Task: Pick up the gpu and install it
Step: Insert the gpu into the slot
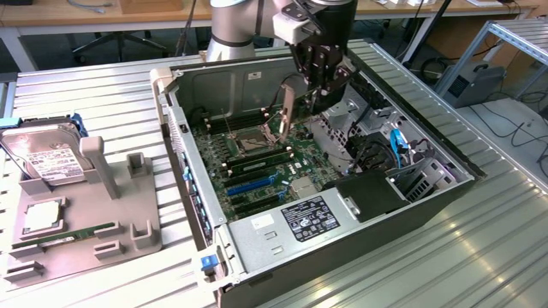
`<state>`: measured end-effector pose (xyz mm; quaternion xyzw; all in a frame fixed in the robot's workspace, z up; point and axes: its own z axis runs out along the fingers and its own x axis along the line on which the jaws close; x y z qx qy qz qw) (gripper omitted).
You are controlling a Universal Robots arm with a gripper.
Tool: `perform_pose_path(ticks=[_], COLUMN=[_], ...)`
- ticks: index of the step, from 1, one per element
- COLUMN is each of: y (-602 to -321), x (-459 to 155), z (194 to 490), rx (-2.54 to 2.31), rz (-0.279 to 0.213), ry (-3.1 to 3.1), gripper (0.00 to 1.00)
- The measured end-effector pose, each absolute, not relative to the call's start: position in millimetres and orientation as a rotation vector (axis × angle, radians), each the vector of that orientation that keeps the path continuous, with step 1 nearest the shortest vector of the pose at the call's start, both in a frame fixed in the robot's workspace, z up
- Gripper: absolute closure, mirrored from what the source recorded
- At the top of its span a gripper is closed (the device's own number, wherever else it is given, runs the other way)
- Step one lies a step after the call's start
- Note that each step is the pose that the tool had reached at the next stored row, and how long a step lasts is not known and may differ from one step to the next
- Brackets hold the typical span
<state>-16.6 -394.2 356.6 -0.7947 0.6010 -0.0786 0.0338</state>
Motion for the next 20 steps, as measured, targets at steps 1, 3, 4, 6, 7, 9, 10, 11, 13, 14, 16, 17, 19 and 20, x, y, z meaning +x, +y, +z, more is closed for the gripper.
perform_pose_path(ticks=[1,3,4,6,7,9,10,11,13,14,16,17,19,20], y=[-394.2,-394.2,-394.2,-394.2,-394.2,-394.2,-394.2,-394.2,-394.2,-394.2,-394.2,-394.2,-394.2,-394.2], x=[-16.6,-16.6,-16.6,-16.6,-16.6,-16.6,-16.6,-16.6,-16.6,-16.7,-16.8,-16.9,-17.0,-17.0], z=[356.3,355.7,355.4,354.6,354.2,353.5,353.1,352.7,352.0,351.7,351.7,351.7,351.7,351.7], rx=[-2.43,-2.397,-2.376,-2.328,-2.312,-2.281,-2.265,-2.25,-2.218,-2.202,-2.183,-2.175,-2.152,-2.14], rz=[-0.243,-0.245,-0.246,-0.248,-0.248,-0.25,-0.251,-0.252,-0.253,-0.254,-0.236,-0.221,-0.178,-0.157], ry=[1.869,1.916,1.944,2.007,2.027,2.065,2.085,2.103,2.141,2.158,2.164,2.161,2.15,2.144], gripper=[0.73,0.73,0.73,0.73,0.73,0.73,0.73,0.73,0.73,0.73,0.73,0.73,0.73,0.73])
